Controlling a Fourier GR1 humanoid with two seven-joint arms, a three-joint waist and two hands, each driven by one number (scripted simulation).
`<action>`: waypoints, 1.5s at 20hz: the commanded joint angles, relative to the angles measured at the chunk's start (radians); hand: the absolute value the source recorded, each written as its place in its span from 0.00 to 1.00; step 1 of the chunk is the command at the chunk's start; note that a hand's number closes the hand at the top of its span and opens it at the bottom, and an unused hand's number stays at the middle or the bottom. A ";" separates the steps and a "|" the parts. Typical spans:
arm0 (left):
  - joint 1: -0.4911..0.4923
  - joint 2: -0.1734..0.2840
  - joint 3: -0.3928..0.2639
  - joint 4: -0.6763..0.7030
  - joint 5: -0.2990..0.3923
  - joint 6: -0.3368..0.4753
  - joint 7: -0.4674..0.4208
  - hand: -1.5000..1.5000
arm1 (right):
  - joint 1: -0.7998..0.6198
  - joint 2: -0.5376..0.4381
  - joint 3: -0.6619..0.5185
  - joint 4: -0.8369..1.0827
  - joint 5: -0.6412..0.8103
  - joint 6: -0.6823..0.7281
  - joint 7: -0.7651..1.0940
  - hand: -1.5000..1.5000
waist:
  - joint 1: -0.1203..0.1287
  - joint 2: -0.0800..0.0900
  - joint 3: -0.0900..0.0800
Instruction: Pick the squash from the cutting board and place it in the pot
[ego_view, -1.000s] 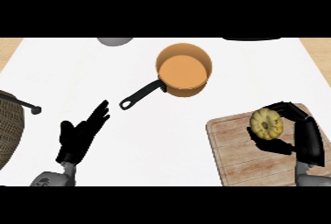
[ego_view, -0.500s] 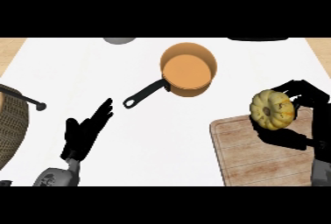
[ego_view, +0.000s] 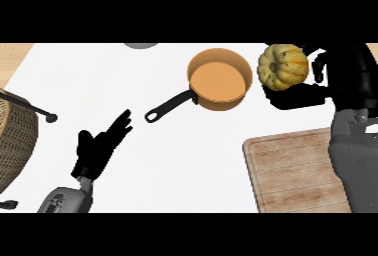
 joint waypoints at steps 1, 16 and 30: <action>0.055 -0.018 -0.029 -0.016 -0.022 -0.004 -0.031 0.50 | -0.168 0.003 -0.017 0.244 0.000 0.049 -0.012 1.00 | 0.011 0.004 0.000; -0.009 -0.021 0.000 -0.022 -0.009 -0.020 0.025 0.50 | -0.533 0.075 0.156 0.921 0.251 0.195 -0.018 1.00 | 0.023 0.011 -0.001; 0.012 -0.021 0.008 0.000 -0.029 -0.026 -0.011 0.50 | -0.648 0.256 -0.079 1.221 0.117 -0.023 -0.002 0.00 | 0.033 0.020 0.000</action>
